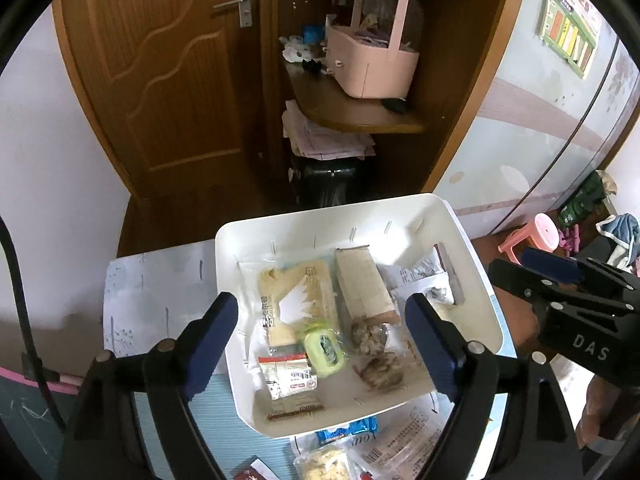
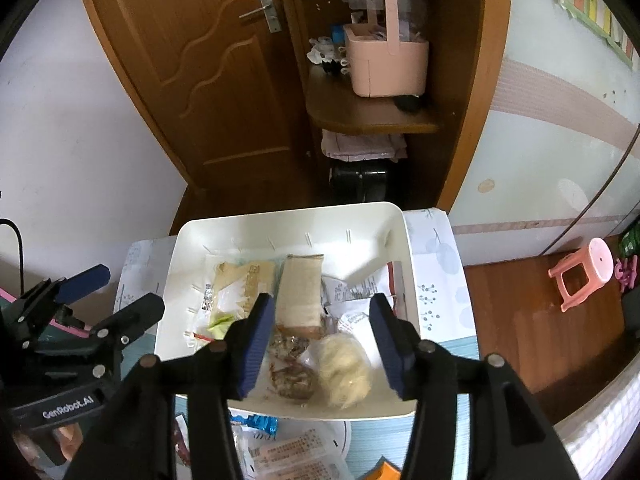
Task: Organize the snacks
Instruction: 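Carry both snacks into the white tray and open both grippers, then withdraw both grippers from the tray toward the remaining snacks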
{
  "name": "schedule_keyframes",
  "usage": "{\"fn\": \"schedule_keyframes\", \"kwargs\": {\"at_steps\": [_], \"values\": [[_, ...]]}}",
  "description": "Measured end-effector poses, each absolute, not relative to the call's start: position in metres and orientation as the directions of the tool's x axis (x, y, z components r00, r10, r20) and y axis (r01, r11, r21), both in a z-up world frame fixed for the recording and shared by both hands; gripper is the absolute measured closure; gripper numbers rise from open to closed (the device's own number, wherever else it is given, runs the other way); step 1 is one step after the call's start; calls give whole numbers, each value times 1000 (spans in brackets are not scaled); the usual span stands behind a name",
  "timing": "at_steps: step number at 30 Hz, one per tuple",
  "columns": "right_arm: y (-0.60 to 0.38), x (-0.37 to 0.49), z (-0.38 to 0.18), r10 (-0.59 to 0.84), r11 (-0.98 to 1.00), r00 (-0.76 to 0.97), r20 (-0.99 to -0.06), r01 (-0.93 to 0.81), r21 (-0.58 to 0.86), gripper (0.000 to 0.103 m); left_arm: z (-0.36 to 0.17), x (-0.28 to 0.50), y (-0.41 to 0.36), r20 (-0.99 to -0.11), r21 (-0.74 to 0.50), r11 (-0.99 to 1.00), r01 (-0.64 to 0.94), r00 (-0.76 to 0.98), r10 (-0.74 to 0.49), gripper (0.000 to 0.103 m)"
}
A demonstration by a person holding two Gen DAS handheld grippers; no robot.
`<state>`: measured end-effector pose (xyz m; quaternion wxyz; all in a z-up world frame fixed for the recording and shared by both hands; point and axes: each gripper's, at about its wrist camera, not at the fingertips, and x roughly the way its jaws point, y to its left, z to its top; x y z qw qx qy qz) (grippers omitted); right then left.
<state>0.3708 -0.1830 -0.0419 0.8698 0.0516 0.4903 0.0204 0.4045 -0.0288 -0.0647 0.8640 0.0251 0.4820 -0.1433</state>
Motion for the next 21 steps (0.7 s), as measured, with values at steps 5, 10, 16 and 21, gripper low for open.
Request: {"fn": "schedule_keyframes", "kwargs": {"at_steps": [5, 10, 16, 21], "values": [[-187, 368, -41, 100, 992, 523, -847, 14, 125, 52, -67, 399, -30, -843, -98, 958, 268, 489, -223, 18], [-188, 361, -38, 103, 992, 535, -839, 7, 126, 53, -65, 394, -31, -841, -97, 959, 266, 493, -222, 18], [-186, 352, -32, 104, 993, 545, -832, -5, 121, 52, -63, 384, -31, -838, -109, 959, 261, 495, -230, 18], [-186, 339, -25, 88, 995, 565, -820, -11, 100, 52, -56, 369, -31, -830, -100, 962, 254, 512, -222, 18]]}}
